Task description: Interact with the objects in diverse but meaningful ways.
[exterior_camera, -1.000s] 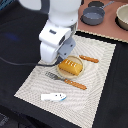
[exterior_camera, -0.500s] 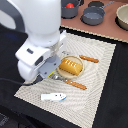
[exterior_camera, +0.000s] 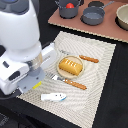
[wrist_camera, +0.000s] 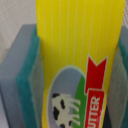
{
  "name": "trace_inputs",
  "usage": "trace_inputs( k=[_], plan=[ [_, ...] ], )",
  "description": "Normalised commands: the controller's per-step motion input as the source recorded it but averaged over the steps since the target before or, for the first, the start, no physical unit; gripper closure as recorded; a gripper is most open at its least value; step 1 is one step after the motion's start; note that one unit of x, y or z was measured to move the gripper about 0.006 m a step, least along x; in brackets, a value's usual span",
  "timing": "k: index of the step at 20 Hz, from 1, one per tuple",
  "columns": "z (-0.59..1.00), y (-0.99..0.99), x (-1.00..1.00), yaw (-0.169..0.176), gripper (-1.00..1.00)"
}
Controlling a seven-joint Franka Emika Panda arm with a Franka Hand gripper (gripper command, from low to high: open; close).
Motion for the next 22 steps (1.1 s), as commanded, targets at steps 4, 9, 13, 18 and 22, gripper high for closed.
trace_inputs(
  k=[4,9,13,18,22],
  plan=[
    [-0.14,-0.12,0.04,-0.072,1.0],
    [0.16,-0.05,0.0,-0.029,-1.0],
    [0.95,0.07,0.0,-0.013,-1.0],
    [0.99,0.4,0.41,-0.006,-1.0],
    [0.76,0.65,0.73,0.0,-1.0]
  ],
)
